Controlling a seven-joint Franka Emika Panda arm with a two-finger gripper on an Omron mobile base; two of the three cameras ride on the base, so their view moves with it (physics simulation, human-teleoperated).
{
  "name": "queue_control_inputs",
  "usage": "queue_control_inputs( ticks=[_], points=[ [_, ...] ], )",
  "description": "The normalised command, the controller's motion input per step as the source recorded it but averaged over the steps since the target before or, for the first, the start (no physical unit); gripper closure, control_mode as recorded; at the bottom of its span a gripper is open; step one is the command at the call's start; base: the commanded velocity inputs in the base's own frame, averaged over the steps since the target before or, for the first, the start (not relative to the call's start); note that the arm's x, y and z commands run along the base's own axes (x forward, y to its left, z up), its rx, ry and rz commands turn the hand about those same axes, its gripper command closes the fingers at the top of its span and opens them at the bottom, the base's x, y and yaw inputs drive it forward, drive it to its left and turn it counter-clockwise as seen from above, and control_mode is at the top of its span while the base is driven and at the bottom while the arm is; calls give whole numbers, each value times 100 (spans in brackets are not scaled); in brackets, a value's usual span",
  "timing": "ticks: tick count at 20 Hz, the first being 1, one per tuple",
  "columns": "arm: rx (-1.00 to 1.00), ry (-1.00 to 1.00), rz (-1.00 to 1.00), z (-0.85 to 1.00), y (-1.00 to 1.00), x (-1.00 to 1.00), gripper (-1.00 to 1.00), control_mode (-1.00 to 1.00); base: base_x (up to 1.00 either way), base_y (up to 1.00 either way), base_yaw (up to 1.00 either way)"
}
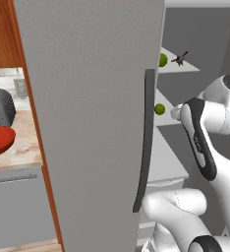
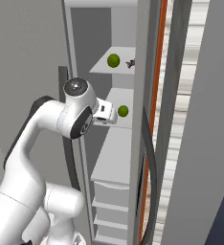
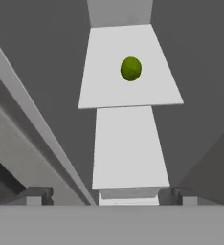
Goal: Take the lime, lime, and fish from the freezer and place them in the bowl on the counter.
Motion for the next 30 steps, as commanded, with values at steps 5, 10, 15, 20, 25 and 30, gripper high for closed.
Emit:
queue_control_inputs(
  ticks=[5,10,15,20,25,30],
  points=[
    [0,-7,0,0,-9,20,-100,-100,0,0,0],
    [1,2,0,0,-16,37,-100,-100,0,0,0],
    [2,9,0,0,-11,42,-100,-100,0,0,0],
    [0,4,0,0,-1,45,-100,-100,0,0,0],
    [0,0,0,-8,0,37,-100,-100,0,0,0],
    [0,0,0,-12,-4,36,-100,-100,0,0,0]
  ],
)
